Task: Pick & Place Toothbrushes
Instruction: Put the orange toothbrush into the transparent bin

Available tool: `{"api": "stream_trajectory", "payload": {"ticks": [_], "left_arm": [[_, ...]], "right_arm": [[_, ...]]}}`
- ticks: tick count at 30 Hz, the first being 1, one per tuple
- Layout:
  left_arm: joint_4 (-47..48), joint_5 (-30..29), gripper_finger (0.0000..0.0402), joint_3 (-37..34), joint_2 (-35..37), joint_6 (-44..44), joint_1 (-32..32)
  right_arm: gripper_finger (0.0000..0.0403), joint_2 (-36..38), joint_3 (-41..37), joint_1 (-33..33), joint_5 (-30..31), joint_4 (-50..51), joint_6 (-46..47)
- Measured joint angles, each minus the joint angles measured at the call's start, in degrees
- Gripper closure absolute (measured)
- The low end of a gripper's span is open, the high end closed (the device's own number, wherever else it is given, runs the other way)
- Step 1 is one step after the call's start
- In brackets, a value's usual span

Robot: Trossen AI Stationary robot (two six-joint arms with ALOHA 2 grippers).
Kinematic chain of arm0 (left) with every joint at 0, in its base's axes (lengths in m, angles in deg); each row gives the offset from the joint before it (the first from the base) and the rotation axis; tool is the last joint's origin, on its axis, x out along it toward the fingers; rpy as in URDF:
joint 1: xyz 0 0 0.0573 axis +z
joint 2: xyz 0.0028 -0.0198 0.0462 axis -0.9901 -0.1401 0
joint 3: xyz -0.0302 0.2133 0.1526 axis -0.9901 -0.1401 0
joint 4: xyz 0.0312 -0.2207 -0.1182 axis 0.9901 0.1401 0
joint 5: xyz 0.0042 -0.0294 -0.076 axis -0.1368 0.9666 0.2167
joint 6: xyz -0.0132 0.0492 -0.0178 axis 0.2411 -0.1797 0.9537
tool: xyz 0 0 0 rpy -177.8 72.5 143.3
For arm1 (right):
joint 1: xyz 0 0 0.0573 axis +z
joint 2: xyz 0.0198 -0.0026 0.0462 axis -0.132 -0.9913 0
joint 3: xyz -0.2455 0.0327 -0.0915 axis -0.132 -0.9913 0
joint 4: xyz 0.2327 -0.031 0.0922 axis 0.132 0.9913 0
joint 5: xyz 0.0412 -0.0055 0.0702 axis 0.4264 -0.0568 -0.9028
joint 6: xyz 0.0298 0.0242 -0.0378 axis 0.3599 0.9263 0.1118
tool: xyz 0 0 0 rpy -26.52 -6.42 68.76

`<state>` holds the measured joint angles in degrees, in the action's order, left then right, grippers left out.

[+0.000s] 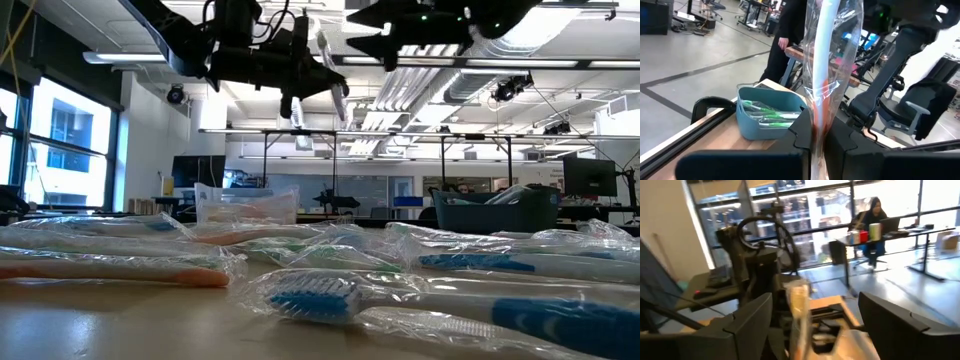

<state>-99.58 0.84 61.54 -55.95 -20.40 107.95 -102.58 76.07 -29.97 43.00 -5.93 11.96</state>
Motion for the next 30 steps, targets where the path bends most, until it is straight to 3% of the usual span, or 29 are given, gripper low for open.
{"api": "stream_trajectory", "payload": {"ticks": [7,12,17,24,30], "left_arm": [[10.54,-1.20,0.0388,0.01,3.89,-2.22,4.45],[28.51,-9.51,0.0388,3.50,6.99,-7.82,6.05],[46.91,-21.09,0.0388,10.35,6.85,-13.72,5.92],[59.28,-33.02,0.0388,13.91,6.23,-15.50,5.89],[68.03,-36.52,0.0388,13.88,5.26,-15.06,5.87]], "right_arm": [[0.0121,5.88,0.02,-5.94,0.49,10.12,-1.17],[0.0131,6.17,0.02,-8.37,0.91,14.48,-1.17],[0.0137,6.17,0.02,-8.84,6.30,17.46,-2.96],[0.0138,6.15,0.02,-9.20,10.74,17.60,-4.60],[0.0138,6.15,0.02,-9.91,13.49,17.56,-5.93]]}}
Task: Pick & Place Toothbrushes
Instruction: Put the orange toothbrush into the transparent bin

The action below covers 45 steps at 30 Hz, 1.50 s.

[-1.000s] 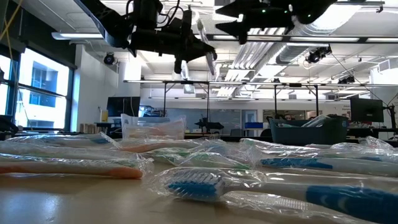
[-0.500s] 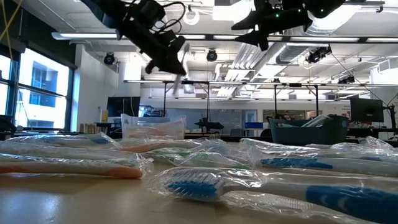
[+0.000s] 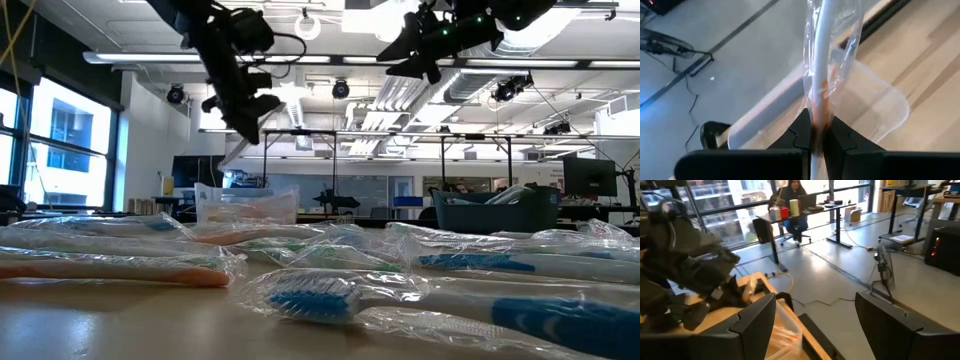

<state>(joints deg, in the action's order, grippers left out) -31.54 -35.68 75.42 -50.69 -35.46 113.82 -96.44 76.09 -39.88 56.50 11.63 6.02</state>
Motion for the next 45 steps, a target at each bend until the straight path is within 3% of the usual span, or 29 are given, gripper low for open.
{"api": "stream_trajectory", "payload": {"ticks": [20,34,45], "left_arm": [[-1.03,-2.01,0.0388,-0.02,-10.68,-4.29,1.03],[-2.35,-1.34,0.0378,-0.04,-11.71,-4.48,3.89],[-2.19,-0.37,0.0280,-0.04,-11.71,-6.85,3.74]], "right_arm": [[0.0138,0.00,0.00,0.02,3.53,-0.02,-1.53],[0.0138,-0.02,0.00,0.03,3.53,-0.02,-1.53],[0.0138,-0.02,0.00,0.02,3.45,-0.01,-1.53]]}}
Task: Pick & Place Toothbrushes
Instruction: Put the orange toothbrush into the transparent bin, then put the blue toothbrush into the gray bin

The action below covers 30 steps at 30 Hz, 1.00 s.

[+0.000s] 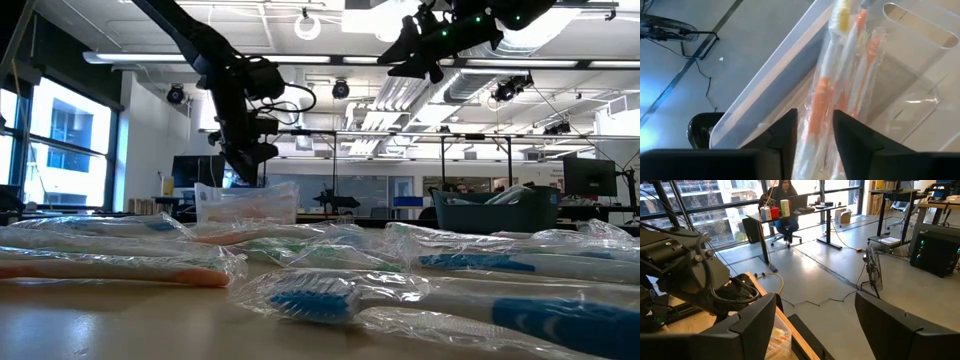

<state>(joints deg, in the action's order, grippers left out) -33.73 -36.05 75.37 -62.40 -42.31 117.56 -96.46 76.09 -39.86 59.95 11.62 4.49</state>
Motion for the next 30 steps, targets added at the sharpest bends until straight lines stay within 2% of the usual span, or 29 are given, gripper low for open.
{"api": "stream_trajectory", "payload": {"ticks": [5,13,18,26,30], "left_arm": [[-0.01,0.44,0.0254,0.00,0.00,2.39,0.00],[0.05,1.90,0.0262,0.00,1.14,5.74,0.00],[0.06,2.29,0.0293,0.00,3.57,6.10,0.00],[-0.50,2.45,0.0370,0.00,5.51,5.38,0.00],[-2.85,6.49,0.0398,-0.02,5.49,5.66,0.00]], "right_arm": [[0.0138,0.00,0.00,0.02,-0.12,-0.01,0.00],[0.0138,0.00,0.00,0.02,-0.12,-0.02,0.02],[0.0138,0.00,0.00,0.02,-0.15,-0.01,0.02],[0.0138,0.00,0.00,0.02,-0.15,0.01,0.02],[0.0138,0.00,0.00,0.02,-0.15,0.01,0.02]]}}
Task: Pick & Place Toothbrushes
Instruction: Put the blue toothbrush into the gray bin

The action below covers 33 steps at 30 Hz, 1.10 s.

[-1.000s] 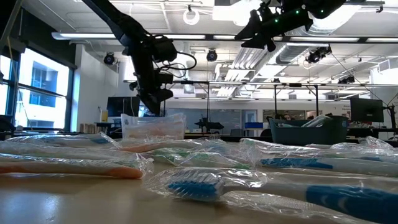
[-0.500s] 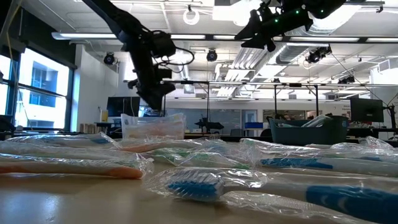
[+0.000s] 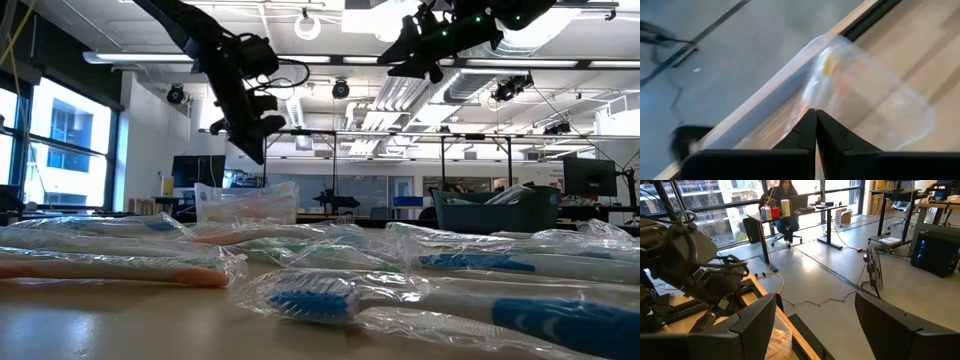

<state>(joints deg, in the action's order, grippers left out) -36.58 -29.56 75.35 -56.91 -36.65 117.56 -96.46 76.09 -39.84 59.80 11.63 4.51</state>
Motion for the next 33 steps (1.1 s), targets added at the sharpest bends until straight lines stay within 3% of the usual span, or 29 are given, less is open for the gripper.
{"api": "stream_trajectory", "payload": {"ticks": [4,10,16,25,29,33], "left_arm": [[-2.20,3.39,0.0395,0.00,0.50,-0.17,-0.02],[2.62,6.36,0.0400,-0.33,3.68,-0.27,0.00],[-1.25,8.63,0.0401,-10.02,9.36,2.99,-1.17],[-25.23,9.39,0.0401,-26.47,23.76,4.54,-3.76],[-27.57,9.42,0.0401,-27.63,29.48,4.42,-3.76],[-27.39,13.30,0.0402,-27.65,33.99,4.49,-3.78]], "right_arm": [[0.0138,0.00,0.00,0.00,0.00,0.02,0.00],[0.0138,0.00,0.00,0.01,0.00,0.00,0.00],[0.0138,0.00,0.00,0.11,-0.02,0.00,0.48],[0.0138,0.00,0.00,1.36,0.04,-0.25,0.51],[0.0138,0.00,0.00,1.76,0.04,-0.37,0.50],[0.0138,-0.01,0.00,2.55,0.01,-0.55,0.50]]}}
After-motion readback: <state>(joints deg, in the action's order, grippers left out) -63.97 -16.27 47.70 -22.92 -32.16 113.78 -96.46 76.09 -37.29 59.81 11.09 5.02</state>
